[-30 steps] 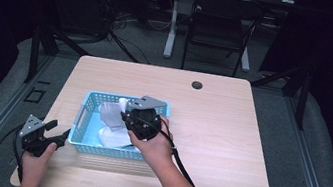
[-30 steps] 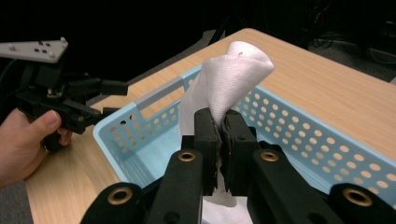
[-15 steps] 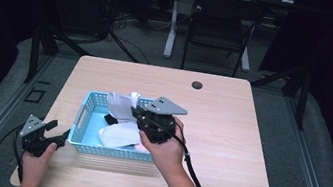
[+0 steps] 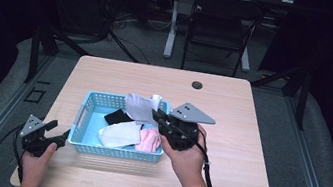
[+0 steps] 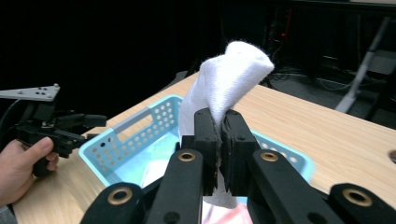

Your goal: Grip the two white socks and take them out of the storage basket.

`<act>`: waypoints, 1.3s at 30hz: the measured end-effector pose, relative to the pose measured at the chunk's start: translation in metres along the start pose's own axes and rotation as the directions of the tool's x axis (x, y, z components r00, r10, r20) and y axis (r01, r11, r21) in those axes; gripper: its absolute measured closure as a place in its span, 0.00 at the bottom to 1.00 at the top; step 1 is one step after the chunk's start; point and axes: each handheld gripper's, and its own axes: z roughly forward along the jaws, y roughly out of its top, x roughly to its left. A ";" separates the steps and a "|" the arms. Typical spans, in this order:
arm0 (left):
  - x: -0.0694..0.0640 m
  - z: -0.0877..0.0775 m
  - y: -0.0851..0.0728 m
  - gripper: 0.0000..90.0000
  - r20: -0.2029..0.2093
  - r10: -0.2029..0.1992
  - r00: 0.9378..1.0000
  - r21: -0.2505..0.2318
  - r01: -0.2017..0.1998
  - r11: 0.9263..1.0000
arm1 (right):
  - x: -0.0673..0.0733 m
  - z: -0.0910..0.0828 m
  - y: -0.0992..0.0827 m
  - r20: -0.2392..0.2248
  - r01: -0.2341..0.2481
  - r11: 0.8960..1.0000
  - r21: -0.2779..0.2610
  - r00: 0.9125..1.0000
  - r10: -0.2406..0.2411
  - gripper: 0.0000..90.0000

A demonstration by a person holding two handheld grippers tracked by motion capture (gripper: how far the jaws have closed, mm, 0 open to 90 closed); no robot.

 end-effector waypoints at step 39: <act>-0.002 0.001 0.000 0.27 -0.003 0.005 1.000 0.004 -0.005 1.000 | -0.067 -0.057 -0.116 0.263 -0.152 0.977 0.150 0.959 0.109 0.95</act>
